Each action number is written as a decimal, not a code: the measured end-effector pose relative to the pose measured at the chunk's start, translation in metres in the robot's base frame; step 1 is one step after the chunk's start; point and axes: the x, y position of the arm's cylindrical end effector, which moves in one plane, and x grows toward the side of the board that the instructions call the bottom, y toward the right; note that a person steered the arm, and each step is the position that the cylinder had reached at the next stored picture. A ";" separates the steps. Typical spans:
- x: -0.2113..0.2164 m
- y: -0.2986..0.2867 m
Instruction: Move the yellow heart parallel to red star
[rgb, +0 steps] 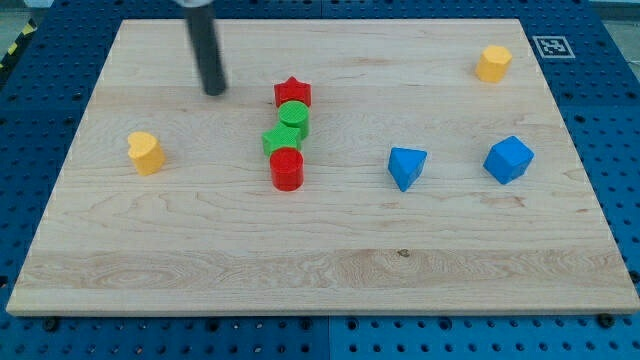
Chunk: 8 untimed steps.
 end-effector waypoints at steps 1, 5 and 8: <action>0.025 -0.076; 0.109 -0.011; 0.131 0.010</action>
